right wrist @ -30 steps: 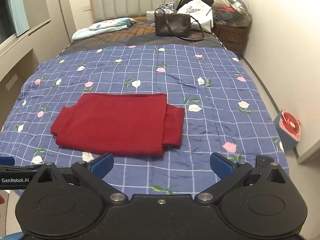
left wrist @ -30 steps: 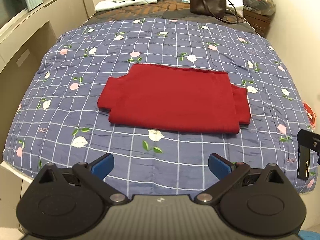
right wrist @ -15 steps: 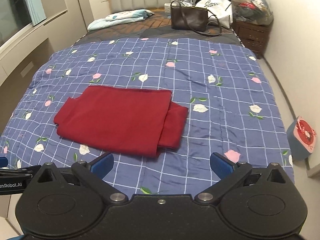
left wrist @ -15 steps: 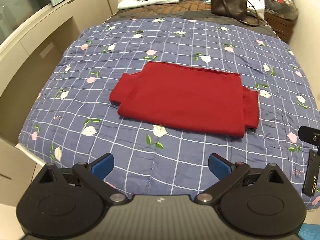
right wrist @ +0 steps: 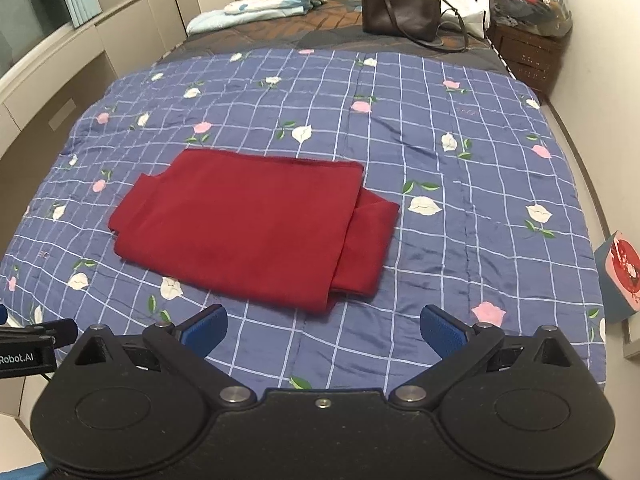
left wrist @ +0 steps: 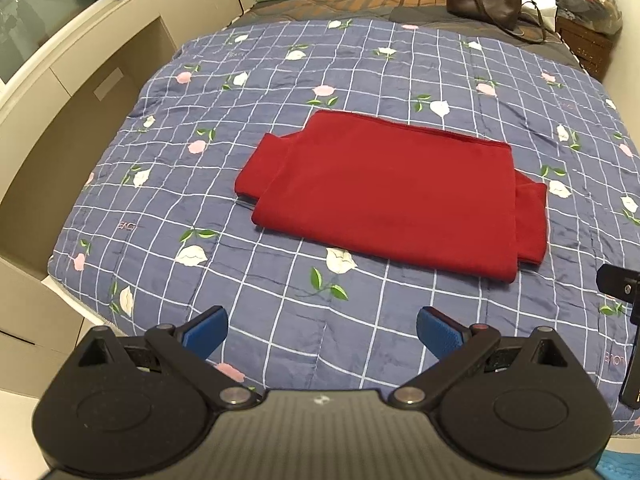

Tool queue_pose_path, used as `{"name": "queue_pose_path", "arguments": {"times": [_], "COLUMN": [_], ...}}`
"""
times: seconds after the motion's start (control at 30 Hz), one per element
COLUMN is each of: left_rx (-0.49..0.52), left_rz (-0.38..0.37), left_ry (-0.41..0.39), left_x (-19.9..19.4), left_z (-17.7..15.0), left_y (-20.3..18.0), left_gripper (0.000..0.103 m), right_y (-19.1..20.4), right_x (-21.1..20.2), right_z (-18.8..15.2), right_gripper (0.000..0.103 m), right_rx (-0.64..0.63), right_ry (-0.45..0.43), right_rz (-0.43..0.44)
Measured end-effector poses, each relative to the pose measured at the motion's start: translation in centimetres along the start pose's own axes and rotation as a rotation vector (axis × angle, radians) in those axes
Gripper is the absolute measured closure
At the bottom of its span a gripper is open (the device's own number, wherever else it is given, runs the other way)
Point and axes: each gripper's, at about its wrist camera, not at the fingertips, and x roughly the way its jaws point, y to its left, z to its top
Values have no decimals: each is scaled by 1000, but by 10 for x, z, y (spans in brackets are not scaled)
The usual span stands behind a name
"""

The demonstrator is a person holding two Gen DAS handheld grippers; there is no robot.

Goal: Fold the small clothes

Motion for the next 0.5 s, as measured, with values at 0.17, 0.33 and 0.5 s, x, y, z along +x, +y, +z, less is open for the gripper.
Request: {"name": "queue_pose_path", "arguments": {"times": [0.17, 0.33, 0.5], "left_rx": [11, 53, 87], "left_rz": [-25, -45, -64], "left_ry": [33, 63, 104], "left_x": [31, 61, 91], "left_z": [26, 54, 73], "left_y": [11, 21, 34], "left_gripper": [1, 1, 1], "right_y": [10, 29, 50], "right_x": [23, 49, 79], "right_z": [19, 37, 47], "right_gripper": [1, 1, 1], "right_rx": [14, 36, 63], "right_ry": [27, 80, 143], "right_rz": [-40, -70, -98]}}
